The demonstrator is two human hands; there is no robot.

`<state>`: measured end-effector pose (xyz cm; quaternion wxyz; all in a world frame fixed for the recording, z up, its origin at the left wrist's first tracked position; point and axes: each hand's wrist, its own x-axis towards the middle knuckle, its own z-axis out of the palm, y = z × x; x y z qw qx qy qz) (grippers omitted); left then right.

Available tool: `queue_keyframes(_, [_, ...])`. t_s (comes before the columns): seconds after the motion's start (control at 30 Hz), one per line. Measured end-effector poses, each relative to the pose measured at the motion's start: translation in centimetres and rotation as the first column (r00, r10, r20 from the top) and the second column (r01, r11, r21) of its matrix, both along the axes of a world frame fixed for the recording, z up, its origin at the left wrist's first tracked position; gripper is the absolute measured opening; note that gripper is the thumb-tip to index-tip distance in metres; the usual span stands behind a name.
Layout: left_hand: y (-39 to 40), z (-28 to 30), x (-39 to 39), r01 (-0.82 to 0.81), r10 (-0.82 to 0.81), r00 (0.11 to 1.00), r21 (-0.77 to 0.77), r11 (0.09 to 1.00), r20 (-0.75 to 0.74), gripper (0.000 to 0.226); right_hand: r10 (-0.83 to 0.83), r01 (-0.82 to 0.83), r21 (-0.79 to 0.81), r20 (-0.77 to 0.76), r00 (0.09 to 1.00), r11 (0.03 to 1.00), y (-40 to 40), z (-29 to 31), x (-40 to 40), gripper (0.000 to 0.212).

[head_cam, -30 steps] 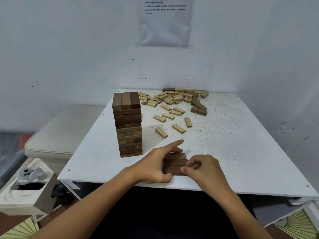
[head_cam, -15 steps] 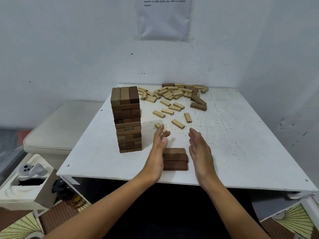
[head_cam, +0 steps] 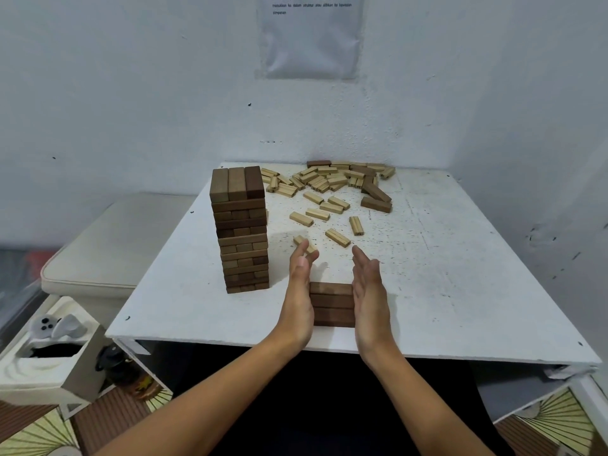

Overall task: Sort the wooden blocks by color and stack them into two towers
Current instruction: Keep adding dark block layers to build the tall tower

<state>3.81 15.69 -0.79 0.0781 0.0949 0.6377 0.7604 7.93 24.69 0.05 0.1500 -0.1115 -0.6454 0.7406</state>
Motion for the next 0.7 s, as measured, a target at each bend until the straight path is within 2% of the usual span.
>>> queue_keyframes(0.2, [-0.1,0.1,0.3,0.029,-0.031,0.999,-0.056,0.998,-0.036,0.065,-0.006,0.006,0.024,-0.007,1.000,1.000,0.0,-0.3,-0.1,0.050])
queue_keyframes(0.37, [-0.1,0.3,0.2,0.042,-0.045,0.999,-0.079,0.996,-0.026,0.065,0.005,-0.004,0.034,-0.009,1.000,0.999,0.0,-0.3,0.0,0.060])
queue_keyframes(0.5, [-0.4,0.5,0.2,0.078,-0.082,0.996,-0.114,0.990,-0.032,0.066,0.018,-0.018,0.038,0.000,1.000,0.999,0.4,-0.2,0.1,0.051])
queue_keyframes(0.57, [-0.7,0.7,0.1,0.098,-0.106,0.993,-0.163,0.982,-0.045,0.058,0.036,-0.036,0.050,0.003,0.999,0.998,0.7,0.0,0.0,0.045])
queue_keyframes(0.67, [-1.9,1.1,-0.2,0.137,-0.180,0.977,-0.316,0.939,-0.111,0.047,0.031,-0.035,0.117,0.033,0.999,0.993,1.8,0.5,0.0,0.021])
queue_keyframes(0.7, [-2.4,1.2,-0.2,0.147,-0.221,0.963,-0.383,0.912,-0.154,0.047,0.028,-0.035,0.161,0.046,0.999,0.986,2.3,0.8,0.0,0.019])
